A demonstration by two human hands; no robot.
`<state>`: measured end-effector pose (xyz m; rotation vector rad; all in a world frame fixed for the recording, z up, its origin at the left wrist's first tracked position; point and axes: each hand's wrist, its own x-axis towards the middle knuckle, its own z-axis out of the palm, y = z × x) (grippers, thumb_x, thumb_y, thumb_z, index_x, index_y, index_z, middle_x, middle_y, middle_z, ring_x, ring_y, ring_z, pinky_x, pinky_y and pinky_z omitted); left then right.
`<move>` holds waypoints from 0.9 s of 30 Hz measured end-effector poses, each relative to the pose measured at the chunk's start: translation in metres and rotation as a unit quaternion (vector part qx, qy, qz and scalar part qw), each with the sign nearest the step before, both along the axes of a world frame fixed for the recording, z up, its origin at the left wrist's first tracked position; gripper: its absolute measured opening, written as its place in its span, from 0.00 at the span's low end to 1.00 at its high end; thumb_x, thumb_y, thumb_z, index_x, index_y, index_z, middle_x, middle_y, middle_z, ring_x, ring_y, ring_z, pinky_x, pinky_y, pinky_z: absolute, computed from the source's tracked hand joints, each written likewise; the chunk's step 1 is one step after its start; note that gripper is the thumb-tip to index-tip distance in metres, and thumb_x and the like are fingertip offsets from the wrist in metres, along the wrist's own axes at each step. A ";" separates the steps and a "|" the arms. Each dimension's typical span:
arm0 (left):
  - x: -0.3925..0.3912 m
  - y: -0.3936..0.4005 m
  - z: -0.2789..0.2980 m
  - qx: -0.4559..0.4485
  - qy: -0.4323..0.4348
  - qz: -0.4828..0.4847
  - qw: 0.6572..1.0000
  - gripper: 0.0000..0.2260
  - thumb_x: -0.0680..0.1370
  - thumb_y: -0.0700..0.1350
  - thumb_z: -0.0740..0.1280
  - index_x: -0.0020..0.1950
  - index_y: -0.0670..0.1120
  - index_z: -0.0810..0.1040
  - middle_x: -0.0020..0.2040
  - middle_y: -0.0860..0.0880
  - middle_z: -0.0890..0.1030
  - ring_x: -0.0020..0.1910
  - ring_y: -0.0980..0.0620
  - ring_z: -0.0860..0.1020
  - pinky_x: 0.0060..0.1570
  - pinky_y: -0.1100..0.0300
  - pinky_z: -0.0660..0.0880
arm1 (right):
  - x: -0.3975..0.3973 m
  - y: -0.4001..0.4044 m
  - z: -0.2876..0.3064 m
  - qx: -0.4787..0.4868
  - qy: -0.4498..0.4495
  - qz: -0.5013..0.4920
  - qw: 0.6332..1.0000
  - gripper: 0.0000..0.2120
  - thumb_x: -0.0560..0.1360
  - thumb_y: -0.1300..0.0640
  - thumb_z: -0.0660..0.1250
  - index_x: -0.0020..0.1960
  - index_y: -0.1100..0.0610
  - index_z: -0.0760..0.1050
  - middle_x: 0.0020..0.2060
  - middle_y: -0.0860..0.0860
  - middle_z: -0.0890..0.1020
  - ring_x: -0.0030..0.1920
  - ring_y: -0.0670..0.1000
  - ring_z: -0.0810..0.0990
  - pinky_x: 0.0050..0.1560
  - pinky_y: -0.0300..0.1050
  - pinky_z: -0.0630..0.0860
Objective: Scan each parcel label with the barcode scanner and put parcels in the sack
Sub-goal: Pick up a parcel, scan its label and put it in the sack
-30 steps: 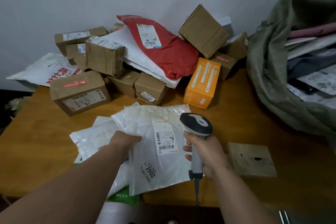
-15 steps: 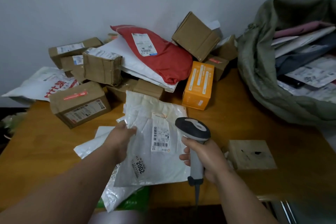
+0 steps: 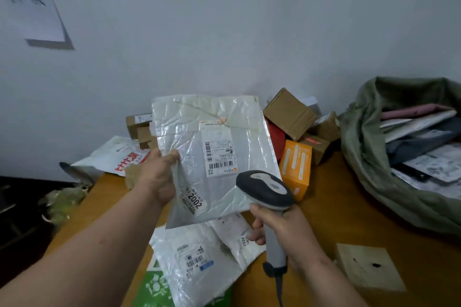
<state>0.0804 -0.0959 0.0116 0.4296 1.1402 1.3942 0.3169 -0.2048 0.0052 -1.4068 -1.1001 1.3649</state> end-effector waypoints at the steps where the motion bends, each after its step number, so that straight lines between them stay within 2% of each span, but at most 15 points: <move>1: -0.004 0.001 0.009 0.013 -0.003 0.007 1.000 0.15 0.82 0.35 0.61 0.69 0.42 0.70 0.58 0.39 0.80 0.44 0.42 0.82 0.31 0.50 0.81 | -0.005 -0.001 0.008 0.012 -0.002 0.005 1.000 0.08 0.74 0.57 0.74 0.40 0.61 0.81 0.32 0.57 0.81 0.34 0.60 0.84 0.36 0.48 0.79; 4: -0.013 0.000 0.029 0.041 -0.003 0.021 0.999 0.14 0.82 0.35 0.61 0.67 0.42 0.72 0.55 0.40 0.81 0.42 0.43 0.84 0.32 0.48 0.81 | -0.016 -0.005 0.025 0.041 0.005 0.012 0.999 0.08 0.73 0.57 0.74 0.38 0.60 0.82 0.31 0.57 0.82 0.34 0.60 0.83 0.35 0.47 0.78; 7: -0.018 -0.003 0.040 0.052 0.000 0.030 0.998 0.14 0.82 0.36 0.62 0.68 0.42 0.73 0.60 0.38 0.81 0.49 0.39 0.83 0.39 0.43 0.81 | -0.022 -0.010 0.037 0.066 0.007 0.014 0.998 0.07 0.73 0.58 0.75 0.38 0.60 0.82 0.31 0.58 0.82 0.34 0.60 0.83 0.36 0.48 0.79; 10: -0.020 -0.008 0.045 0.056 0.002 0.044 0.997 0.14 0.82 0.35 0.62 0.67 0.43 0.73 0.60 0.39 0.81 0.49 0.40 0.82 0.45 0.41 0.80 | -0.026 -0.013 0.042 0.087 0.000 0.017 0.996 0.07 0.73 0.59 0.74 0.38 0.60 0.82 0.31 0.58 0.82 0.33 0.60 0.83 0.35 0.49 0.79; 14: -0.023 -0.012 0.046 0.055 -0.002 0.043 0.998 0.15 0.82 0.35 0.61 0.67 0.44 0.73 0.59 0.40 0.81 0.50 0.39 0.82 0.43 0.41 0.80 | -0.027 -0.016 0.044 0.088 -0.001 0.018 0.996 0.06 0.74 0.59 0.74 0.40 0.60 0.82 0.31 0.58 0.81 0.32 0.60 0.83 0.37 0.51 0.78; 19: -0.020 -0.016 0.046 0.057 0.001 0.046 0.997 0.12 0.82 0.34 0.61 0.64 0.44 0.73 0.53 0.42 0.81 0.44 0.44 0.82 0.36 0.48 0.79 | -0.025 -0.020 0.043 0.078 0.005 0.011 0.997 0.04 0.74 0.60 0.73 0.43 0.60 0.82 0.31 0.58 0.80 0.31 0.58 0.82 0.36 0.49 0.77; 23: -0.016 -0.016 0.047 0.058 -0.001 0.041 0.997 0.13 0.81 0.34 0.61 0.64 0.45 0.74 0.51 0.43 0.81 0.43 0.44 0.81 0.37 0.48 0.78 | -0.022 -0.021 0.043 0.075 -0.003 0.014 0.997 0.04 0.74 0.58 0.73 0.45 0.59 0.81 0.32 0.57 0.81 0.32 0.58 0.83 0.36 0.49 0.78; 27: -0.011 -0.016 0.049 0.057 0.003 0.035 0.998 0.11 0.82 0.35 0.62 0.61 0.46 0.74 0.49 0.45 0.81 0.42 0.46 0.81 0.34 0.51 0.78 | -0.020 -0.021 0.042 0.075 -0.011 0.013 0.997 0.05 0.74 0.58 0.73 0.45 0.60 0.81 0.32 0.57 0.81 0.33 0.58 0.83 0.37 0.48 0.79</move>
